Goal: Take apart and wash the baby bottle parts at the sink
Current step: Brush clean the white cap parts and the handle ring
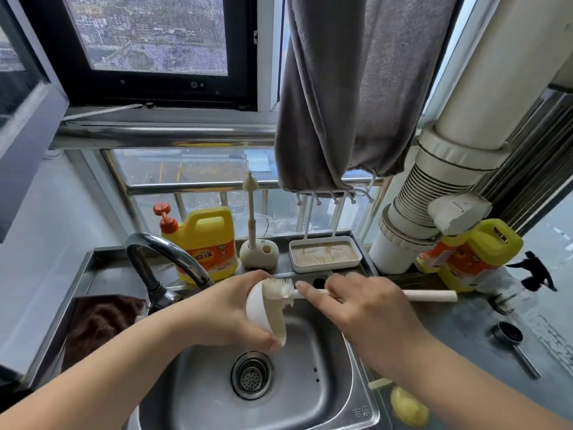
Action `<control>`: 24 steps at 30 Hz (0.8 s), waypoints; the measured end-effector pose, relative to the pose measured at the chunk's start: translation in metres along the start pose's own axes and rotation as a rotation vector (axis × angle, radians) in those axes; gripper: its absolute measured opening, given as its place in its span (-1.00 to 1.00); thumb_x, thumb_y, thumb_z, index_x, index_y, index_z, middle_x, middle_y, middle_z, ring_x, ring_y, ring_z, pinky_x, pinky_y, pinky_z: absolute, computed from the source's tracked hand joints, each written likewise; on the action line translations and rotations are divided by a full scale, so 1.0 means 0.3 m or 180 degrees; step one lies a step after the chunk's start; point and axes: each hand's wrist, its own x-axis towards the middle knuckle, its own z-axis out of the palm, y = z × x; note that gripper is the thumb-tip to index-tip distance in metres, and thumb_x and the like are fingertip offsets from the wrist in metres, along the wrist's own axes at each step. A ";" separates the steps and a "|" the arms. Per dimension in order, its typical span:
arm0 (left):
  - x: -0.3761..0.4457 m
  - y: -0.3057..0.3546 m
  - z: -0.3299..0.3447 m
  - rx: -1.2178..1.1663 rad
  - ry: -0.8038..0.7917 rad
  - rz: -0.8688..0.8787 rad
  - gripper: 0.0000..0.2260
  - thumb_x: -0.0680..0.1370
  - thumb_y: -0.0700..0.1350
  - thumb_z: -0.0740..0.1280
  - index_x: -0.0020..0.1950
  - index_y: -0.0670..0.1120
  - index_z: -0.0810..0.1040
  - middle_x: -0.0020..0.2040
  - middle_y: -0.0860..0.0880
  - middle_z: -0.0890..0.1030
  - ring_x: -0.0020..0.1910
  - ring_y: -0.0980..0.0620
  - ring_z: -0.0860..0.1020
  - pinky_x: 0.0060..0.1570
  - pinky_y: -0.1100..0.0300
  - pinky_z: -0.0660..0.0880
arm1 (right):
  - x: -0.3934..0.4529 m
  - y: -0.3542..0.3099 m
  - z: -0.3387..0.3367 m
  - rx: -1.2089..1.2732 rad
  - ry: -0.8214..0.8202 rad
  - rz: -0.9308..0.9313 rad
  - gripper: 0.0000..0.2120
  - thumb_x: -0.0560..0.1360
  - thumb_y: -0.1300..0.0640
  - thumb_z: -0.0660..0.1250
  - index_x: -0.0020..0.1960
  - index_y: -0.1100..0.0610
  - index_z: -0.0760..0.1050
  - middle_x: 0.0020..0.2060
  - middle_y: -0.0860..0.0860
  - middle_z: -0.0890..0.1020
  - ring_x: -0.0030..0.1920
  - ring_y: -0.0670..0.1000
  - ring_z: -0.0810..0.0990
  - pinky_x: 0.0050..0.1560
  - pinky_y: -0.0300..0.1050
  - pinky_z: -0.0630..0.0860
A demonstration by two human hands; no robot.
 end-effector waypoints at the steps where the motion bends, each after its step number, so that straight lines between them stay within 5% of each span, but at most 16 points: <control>1: -0.002 -0.002 0.000 -0.0055 0.0066 0.0043 -0.40 0.13 0.14 0.55 0.12 0.13 0.46 -0.01 0.09 0.59 -0.03 0.12 0.59 -0.02 0.12 0.58 | -0.004 -0.005 0.013 0.0076 -0.0084 0.0115 -0.47 0.28 0.28 0.27 0.19 -0.05 0.58 -0.37 -0.04 0.50 -0.47 0.02 0.46 -0.55 -0.15 0.32; 4: -0.018 -0.008 0.010 -0.0090 0.0349 0.0225 -0.37 0.15 0.08 0.57 0.16 0.16 0.42 0.01 0.12 0.56 0.00 0.13 0.58 -0.05 0.21 0.56 | -0.009 -0.042 0.023 0.0621 -0.0658 0.0562 -0.42 0.19 0.14 0.47 0.17 -0.19 0.55 -0.33 -0.12 0.53 -0.44 -0.05 0.55 -0.50 -0.27 0.26; 7: -0.034 -0.019 0.042 0.0491 0.0638 0.0558 -0.31 0.17 0.07 0.58 0.21 0.19 0.35 0.06 0.23 0.52 0.06 0.23 0.52 -0.01 0.35 0.49 | 0.015 -0.058 -0.021 0.1652 -0.1377 0.0966 -0.63 0.54 0.04 0.22 0.29 -0.29 0.40 -0.24 -0.19 0.56 -0.24 -0.20 0.54 -0.30 -0.27 0.40; 10: -0.035 -0.024 0.060 0.1112 0.0952 0.0974 -0.26 0.17 0.16 0.54 0.26 0.20 0.28 0.19 0.29 0.44 0.14 0.27 0.47 0.08 0.43 0.42 | 0.028 -0.041 -0.045 0.3047 -0.1818 0.1396 -0.68 0.60 0.03 0.19 0.12 -0.41 0.49 -0.45 -0.22 0.48 -0.43 -0.18 0.38 -0.36 -0.37 0.31; 14: -0.020 -0.027 0.044 0.1817 0.1229 0.1486 -0.18 0.19 0.25 0.47 0.35 -0.01 0.28 0.26 0.02 0.48 0.18 0.03 0.51 0.12 0.18 0.51 | 0.030 -0.026 -0.070 0.4135 -0.2188 0.1586 -0.63 0.62 0.09 0.18 -0.03 -0.41 0.52 -0.49 -0.15 0.41 -0.42 -0.13 0.32 -0.36 -0.32 0.29; 16: -0.021 -0.031 0.042 0.1970 0.1186 0.1509 -0.18 0.19 0.25 0.46 0.35 -0.02 0.29 0.25 0.00 0.50 0.17 0.02 0.52 0.11 0.16 0.51 | 0.023 -0.031 -0.067 0.3842 -0.2156 0.1497 -0.63 0.61 0.07 0.19 -0.01 -0.46 0.50 -0.41 -0.07 0.54 -0.37 -0.13 0.39 -0.31 -0.32 0.33; 19: -0.036 -0.035 0.038 0.1482 0.1093 0.1173 -0.23 0.17 0.24 0.48 0.31 0.19 0.26 0.24 0.24 0.44 0.15 0.23 0.48 0.11 0.30 0.48 | 0.013 -0.026 -0.056 0.2305 -0.1357 0.1239 -0.68 0.58 0.02 0.21 0.21 -0.37 0.46 -0.16 -0.10 0.65 -0.20 -0.16 0.58 -0.17 -0.21 0.49; 21: -0.041 -0.029 0.032 0.1159 0.0979 0.0929 -0.26 0.15 0.26 0.49 0.25 0.34 0.22 0.21 0.39 0.36 0.16 0.35 0.41 0.11 0.42 0.42 | 0.009 -0.007 -0.037 0.0954 -0.0776 0.0928 -0.66 0.48 0.00 0.31 0.21 -0.27 0.51 -0.26 -0.09 0.61 -0.27 -0.05 0.60 -0.34 -0.12 0.48; 24: -0.044 -0.021 0.021 0.1045 0.0968 0.0866 -0.25 0.14 0.27 0.48 0.25 0.32 0.22 0.22 0.39 0.34 0.19 0.39 0.38 0.10 0.48 0.36 | 0.003 -0.016 -0.016 0.0325 -0.0246 0.0625 -0.53 0.24 0.13 0.51 0.13 -0.11 0.60 -0.42 -0.06 0.51 -0.50 0.00 0.52 -0.59 -0.15 0.36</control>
